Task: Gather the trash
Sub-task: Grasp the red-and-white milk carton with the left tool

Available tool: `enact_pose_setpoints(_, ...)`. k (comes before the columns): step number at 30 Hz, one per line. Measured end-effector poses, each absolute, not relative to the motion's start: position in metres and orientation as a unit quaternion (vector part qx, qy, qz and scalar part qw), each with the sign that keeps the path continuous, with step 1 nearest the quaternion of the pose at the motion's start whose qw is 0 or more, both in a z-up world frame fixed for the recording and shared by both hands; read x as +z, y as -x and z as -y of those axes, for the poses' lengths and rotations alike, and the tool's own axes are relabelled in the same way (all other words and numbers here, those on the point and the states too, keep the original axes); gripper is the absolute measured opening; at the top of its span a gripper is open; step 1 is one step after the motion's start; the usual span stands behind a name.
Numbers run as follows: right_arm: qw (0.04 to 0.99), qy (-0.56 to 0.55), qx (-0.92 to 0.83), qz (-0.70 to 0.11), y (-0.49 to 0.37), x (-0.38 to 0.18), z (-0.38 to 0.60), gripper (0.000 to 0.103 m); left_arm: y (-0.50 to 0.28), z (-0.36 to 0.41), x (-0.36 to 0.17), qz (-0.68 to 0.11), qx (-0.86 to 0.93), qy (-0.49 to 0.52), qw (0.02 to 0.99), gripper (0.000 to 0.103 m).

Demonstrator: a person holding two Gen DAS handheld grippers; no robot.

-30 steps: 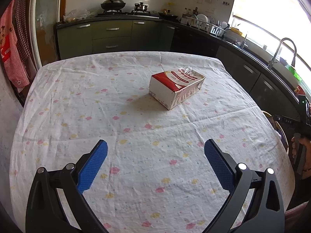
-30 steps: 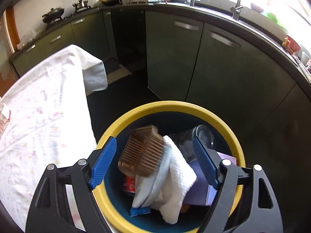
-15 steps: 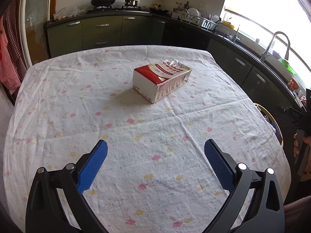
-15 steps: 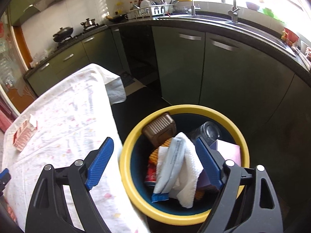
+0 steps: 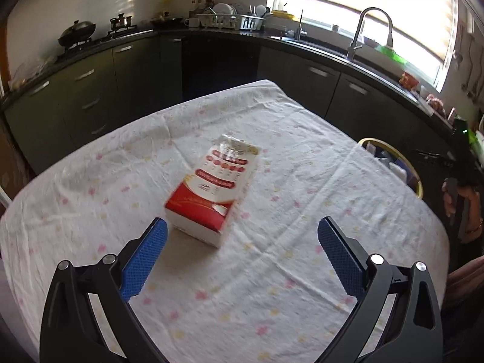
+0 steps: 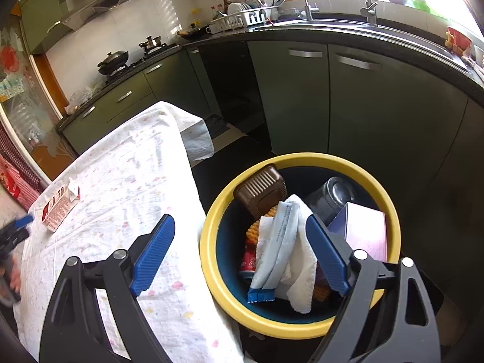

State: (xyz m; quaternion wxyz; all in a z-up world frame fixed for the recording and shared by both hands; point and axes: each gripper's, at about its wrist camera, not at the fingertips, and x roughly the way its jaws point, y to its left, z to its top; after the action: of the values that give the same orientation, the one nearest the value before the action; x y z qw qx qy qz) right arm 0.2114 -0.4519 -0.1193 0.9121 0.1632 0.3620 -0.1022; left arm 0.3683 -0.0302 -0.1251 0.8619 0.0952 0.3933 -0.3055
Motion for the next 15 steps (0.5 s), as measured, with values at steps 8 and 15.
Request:
enact_pose_setpoints(8,0.912,-0.153,-0.105,-0.365,-0.214,-0.118,0.449,0.084,-0.412,0.035,-0.146,-0.399,-0.341,-0.129,0.841,0.098)
enact_pose_setpoints(15,0.910,-0.147,-0.097,-0.375,-0.225,-0.122,0.442,0.084,-0.418,0.052,-0.158,-0.402,-0.346,-0.151,0.834,0.083)
